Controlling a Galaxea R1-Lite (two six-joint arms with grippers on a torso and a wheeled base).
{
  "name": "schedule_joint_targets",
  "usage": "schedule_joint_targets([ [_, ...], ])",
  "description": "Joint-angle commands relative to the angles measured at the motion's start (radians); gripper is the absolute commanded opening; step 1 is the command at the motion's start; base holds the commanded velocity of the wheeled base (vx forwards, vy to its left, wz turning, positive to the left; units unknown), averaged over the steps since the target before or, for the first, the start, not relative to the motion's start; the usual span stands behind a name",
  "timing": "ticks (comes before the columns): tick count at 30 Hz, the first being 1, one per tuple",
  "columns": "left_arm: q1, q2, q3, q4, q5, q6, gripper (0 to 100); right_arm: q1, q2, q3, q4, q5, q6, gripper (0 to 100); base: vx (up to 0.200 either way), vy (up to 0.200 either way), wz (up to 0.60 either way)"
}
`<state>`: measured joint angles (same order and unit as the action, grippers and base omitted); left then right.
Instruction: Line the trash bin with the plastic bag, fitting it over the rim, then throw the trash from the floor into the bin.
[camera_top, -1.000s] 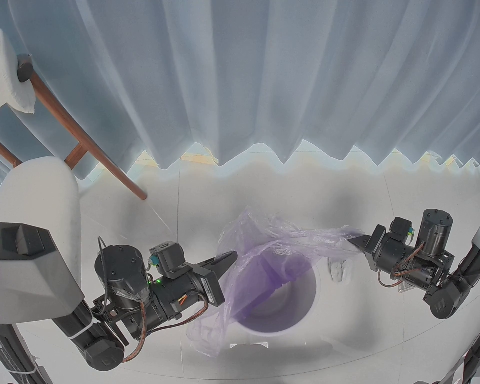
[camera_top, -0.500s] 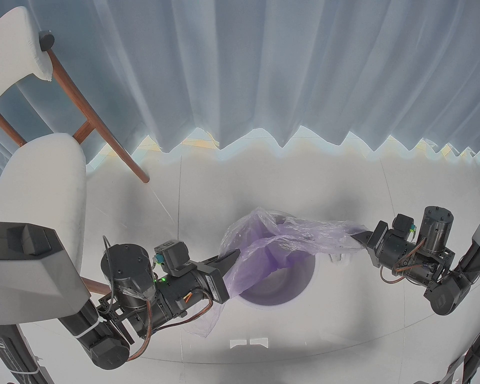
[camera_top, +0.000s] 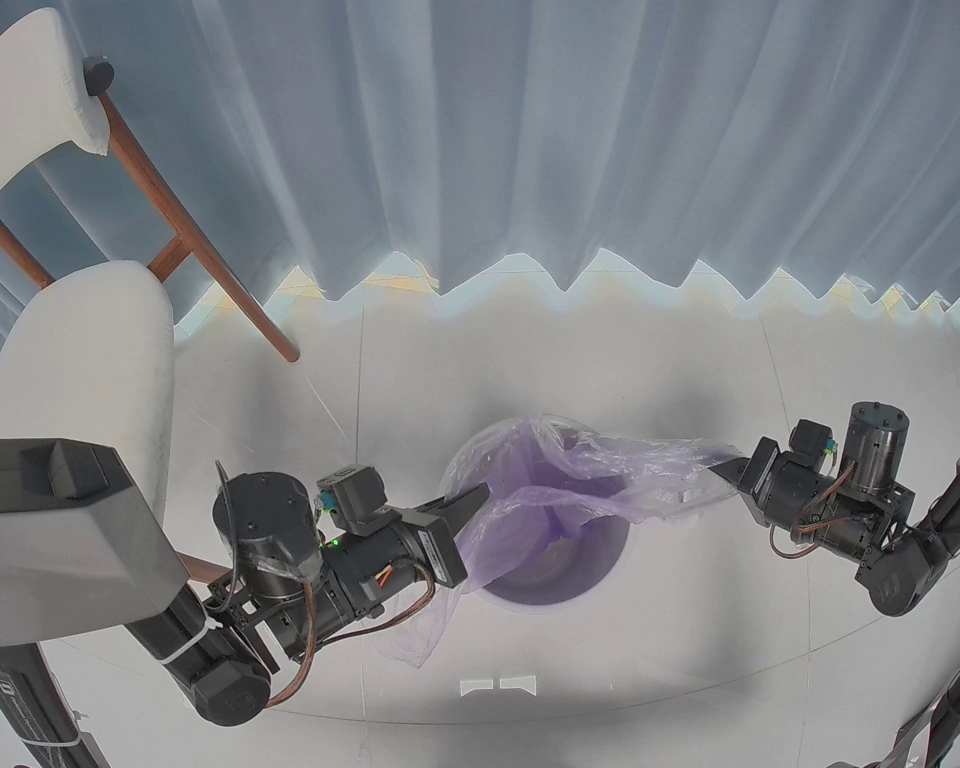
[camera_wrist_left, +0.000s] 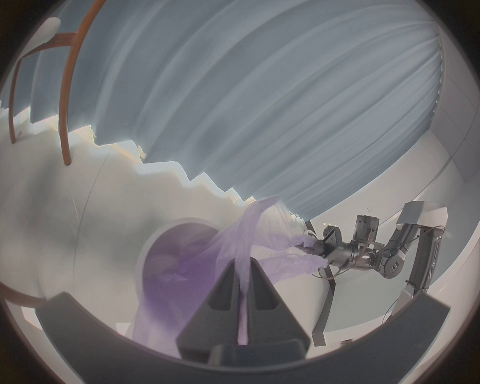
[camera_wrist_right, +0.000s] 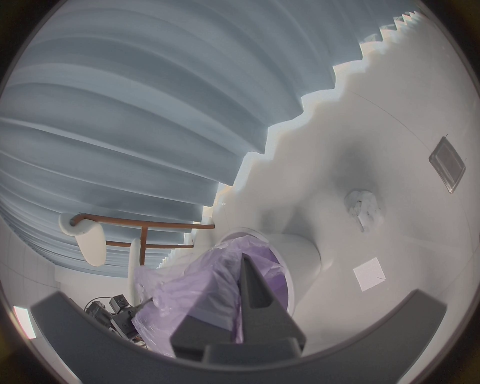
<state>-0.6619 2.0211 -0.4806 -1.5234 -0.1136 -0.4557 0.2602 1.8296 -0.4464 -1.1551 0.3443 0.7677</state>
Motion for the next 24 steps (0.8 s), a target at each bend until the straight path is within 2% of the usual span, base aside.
schedule_joint_targets([
  [1,0.058,0.015,-0.173,0.094,-0.034,0.000,0,-0.007,-0.047,-0.219,0.267,0.005,-0.014,0,0.000,0.000,0.00],
  [7,0.094,0.050,-0.300,0.166,-0.126,-0.004,0,-0.021,-0.023,-0.466,0.534,0.029,-0.014,0,0.000,0.000,0.00],
  [12,0.094,0.065,-0.348,0.243,-0.155,-0.006,0,-0.024,0.005,-0.574,0.638,0.029,-0.016,0,0.000,0.000,0.00],
  [13,0.094,0.067,-0.392,0.332,-0.162,-0.006,0,-0.041,0.036,-0.637,0.696,0.029,-0.016,0,0.000,0.000,0.00],
  [18,0.099,0.111,-0.431,0.367,-0.158,-0.006,0,-0.049,0.111,-0.692,0.713,0.015,-0.019,0,0.000,0.000,0.00],
  [24,0.179,0.182,-0.512,0.339,-0.155,-0.037,0,-0.073,0.171,-0.693,0.696,0.001,-0.021,0,0.000,0.000,0.00],
])
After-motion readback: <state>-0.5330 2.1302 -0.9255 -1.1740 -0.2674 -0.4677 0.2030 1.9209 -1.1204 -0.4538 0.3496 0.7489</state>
